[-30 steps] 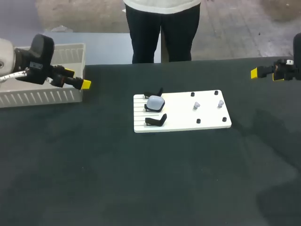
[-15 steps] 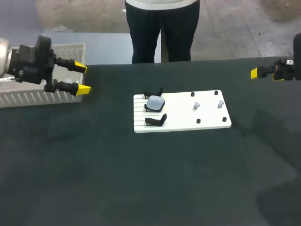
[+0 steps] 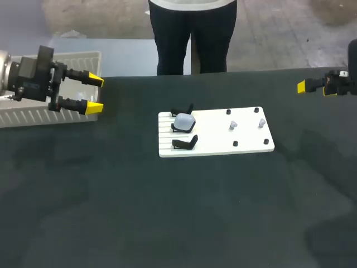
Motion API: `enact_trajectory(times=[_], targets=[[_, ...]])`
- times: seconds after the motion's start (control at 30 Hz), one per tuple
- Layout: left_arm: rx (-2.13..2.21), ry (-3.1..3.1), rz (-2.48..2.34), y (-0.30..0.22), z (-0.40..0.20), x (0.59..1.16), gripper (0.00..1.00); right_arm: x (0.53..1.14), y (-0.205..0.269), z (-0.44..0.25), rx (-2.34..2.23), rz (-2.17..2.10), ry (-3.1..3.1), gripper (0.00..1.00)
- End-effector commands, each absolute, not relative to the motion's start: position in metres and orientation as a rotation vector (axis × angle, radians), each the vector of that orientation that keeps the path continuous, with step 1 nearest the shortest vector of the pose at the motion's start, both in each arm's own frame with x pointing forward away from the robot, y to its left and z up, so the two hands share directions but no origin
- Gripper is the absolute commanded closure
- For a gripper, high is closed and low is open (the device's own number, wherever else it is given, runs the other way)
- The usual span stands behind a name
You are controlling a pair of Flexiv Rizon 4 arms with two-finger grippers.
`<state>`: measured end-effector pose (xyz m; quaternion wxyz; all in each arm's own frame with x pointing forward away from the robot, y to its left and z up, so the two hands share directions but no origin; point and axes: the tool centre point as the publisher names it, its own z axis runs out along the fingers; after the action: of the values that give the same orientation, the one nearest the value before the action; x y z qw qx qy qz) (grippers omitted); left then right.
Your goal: Pick up each earbud case from the left stands, insert the matching earbuds, close the lid, and place the case in the box.
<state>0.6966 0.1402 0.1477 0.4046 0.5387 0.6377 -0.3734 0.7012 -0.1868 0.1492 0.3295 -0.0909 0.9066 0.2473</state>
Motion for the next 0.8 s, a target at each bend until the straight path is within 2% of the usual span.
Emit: enact_trajectory(times=[0.03,0.8], targets=[[1.315,1.602,-0.924,0.125,0.137,0.687,0.0,0.7,-0.186,0.15,-0.234,0.64,2.373,0.0],[1.34,1.511,-0.989,0.032,0.086,0.706,0.0,0.7,-0.186,0.15,-0.234,0.64,2.373,0.0]])
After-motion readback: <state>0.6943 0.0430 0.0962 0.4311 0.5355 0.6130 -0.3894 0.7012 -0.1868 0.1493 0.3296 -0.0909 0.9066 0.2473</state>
